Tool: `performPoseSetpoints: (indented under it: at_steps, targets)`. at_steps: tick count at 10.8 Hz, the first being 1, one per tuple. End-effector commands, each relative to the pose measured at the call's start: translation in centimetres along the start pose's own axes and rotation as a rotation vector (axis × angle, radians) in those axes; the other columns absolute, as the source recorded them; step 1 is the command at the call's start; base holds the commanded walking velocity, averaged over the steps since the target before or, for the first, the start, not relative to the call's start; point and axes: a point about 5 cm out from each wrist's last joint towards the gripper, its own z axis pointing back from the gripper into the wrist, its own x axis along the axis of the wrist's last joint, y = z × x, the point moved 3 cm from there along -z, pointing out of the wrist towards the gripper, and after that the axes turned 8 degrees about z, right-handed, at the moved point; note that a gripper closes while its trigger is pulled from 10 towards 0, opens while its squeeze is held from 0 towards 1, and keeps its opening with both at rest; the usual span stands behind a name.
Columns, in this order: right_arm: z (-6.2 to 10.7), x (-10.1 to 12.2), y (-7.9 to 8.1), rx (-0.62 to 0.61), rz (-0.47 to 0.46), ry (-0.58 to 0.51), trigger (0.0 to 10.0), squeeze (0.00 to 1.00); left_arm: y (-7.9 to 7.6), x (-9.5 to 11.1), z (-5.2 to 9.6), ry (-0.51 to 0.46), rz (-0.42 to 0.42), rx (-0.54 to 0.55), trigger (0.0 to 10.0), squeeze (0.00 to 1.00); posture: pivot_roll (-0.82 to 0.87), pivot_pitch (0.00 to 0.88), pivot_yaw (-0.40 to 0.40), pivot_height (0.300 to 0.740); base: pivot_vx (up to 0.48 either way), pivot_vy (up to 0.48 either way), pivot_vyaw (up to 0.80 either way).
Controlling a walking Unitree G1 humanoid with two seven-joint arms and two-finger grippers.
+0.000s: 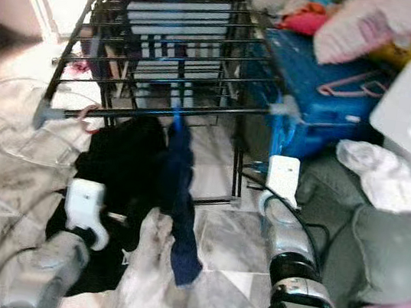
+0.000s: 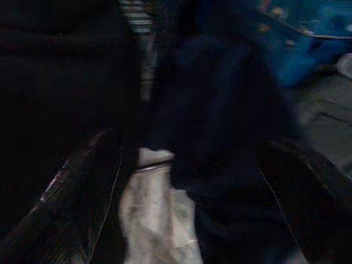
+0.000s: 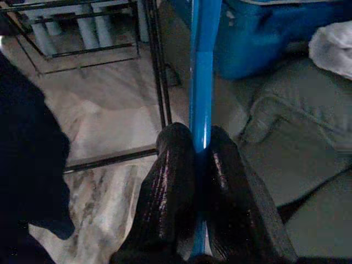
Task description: Hang hanger
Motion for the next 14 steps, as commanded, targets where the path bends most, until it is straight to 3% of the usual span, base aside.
performPoseSetpoints:
  at_steps: [1,3,9,12,14]
  targets:
    - [-0.2,1.4,0.1,0.009,-0.012,-0.027,10.0,0.00,0.4,0.3,0.2,-0.006,-0.013,0.008,10.0,0.00,-0.09,0.000,0.094,0.740,0.000,0.000,0.00]
    - [-0.4,1.8,0.2,0.055,-0.010,-0.019,10.0,0.00,0.5,0.2,0.2,0.002,-0.014,0.008,10.0,0.00,-0.09,0.000,0.095,0.740,0.000,0.000,0.00]
    - [-0.2,2.9,4.6,0.295,0.079,-0.019,10.0,0.00,1.0,0.2,0.4,0.004,-0.019,0.034,10.0,0.00,-0.08,0.000,0.090,0.740,0.000,0.000,0.00]
    - [-0.7,5.2,3.7,0.276,0.058,-0.024,10.0,0.00,1.3,0.2,0.9,0.016,-0.031,0.046,10.0,0.00,-0.06,0.000,0.087,0.740,0.000,0.000,0.00]
    - [-0.9,5.5,3.9,0.283,0.014,0.046,10.0,0.00,1.9,0.1,1.6,0.034,-0.046,0.060,10.0,0.00,-0.05,0.000,0.087,0.740,0.000,0.000,0.00]
